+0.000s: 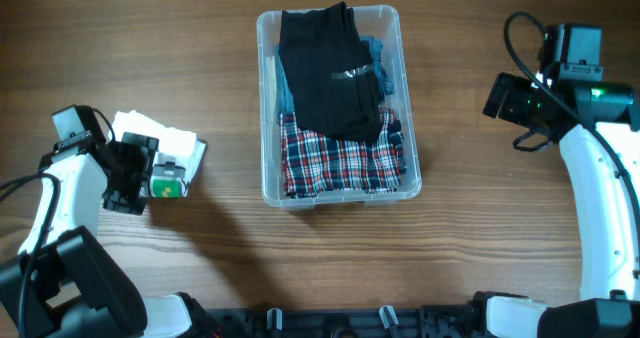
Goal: Pack container
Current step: 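Move the left gripper to the white graphic t-shirt and grasp it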
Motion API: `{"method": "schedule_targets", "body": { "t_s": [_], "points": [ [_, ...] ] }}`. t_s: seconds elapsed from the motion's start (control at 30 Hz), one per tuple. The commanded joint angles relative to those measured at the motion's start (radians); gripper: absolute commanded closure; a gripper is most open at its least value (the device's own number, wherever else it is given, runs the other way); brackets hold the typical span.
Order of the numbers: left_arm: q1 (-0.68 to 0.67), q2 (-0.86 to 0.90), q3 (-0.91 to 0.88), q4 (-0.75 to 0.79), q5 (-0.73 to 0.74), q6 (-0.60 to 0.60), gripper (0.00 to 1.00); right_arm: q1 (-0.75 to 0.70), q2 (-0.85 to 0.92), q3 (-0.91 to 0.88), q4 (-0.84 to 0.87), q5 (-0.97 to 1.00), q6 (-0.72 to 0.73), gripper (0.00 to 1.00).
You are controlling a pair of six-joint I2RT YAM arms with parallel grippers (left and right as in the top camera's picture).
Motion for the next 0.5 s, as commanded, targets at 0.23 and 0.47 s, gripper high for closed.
{"method": "schedule_targets", "body": {
  "t_s": [0.23,0.47],
  "points": [
    [0.003,0.048,-0.014,0.02,-0.023,-0.01,0.0,0.0,-0.014,0.012,0.003,0.003,-0.008,0.0],
    [-0.005,0.088,-0.087,0.108,-0.035,-0.085,0.0,0.0,-0.014,0.012,0.003,0.003,-0.008,0.0]
  ]
}}
